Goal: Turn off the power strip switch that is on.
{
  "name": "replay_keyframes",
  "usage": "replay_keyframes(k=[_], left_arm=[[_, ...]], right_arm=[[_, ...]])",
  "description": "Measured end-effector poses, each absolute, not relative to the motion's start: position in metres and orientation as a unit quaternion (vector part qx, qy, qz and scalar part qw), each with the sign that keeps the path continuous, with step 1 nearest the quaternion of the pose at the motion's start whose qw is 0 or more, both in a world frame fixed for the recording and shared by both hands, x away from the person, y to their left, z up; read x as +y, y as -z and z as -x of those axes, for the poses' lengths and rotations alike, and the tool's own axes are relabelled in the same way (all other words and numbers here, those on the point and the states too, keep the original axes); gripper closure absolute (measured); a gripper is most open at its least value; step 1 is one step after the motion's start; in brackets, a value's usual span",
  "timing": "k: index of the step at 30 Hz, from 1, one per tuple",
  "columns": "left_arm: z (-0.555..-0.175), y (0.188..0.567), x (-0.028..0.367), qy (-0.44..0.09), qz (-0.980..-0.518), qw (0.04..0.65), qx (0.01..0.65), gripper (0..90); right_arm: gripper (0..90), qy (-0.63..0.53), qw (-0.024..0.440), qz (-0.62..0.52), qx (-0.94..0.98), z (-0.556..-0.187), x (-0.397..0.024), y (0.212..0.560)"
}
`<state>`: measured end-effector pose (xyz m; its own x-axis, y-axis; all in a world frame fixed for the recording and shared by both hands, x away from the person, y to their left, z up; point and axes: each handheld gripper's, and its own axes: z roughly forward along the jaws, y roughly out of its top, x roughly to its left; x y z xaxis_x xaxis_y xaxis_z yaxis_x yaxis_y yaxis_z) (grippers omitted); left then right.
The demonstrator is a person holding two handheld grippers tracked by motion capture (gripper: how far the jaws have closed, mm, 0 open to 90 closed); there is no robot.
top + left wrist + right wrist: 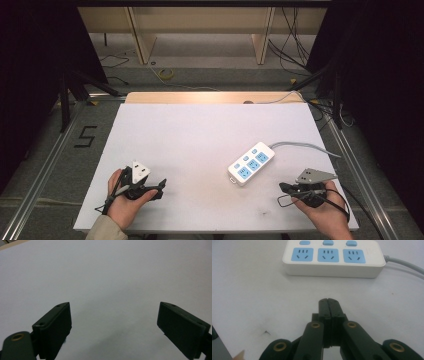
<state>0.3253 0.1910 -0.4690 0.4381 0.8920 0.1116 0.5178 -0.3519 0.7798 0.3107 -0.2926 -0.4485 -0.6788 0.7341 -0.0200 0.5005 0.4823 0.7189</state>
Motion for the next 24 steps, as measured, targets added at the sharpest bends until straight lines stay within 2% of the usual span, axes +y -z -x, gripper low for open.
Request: replay_keyframes(k=[24], left_arm=[[-0.326,0.4688,0.1881,-0.277,-0.774,0.345,0.452,12.2]], right_arm=[[90.0,-0.33,0.153,-0.376,0.852,-0.3208,-0.287,0.4442]])
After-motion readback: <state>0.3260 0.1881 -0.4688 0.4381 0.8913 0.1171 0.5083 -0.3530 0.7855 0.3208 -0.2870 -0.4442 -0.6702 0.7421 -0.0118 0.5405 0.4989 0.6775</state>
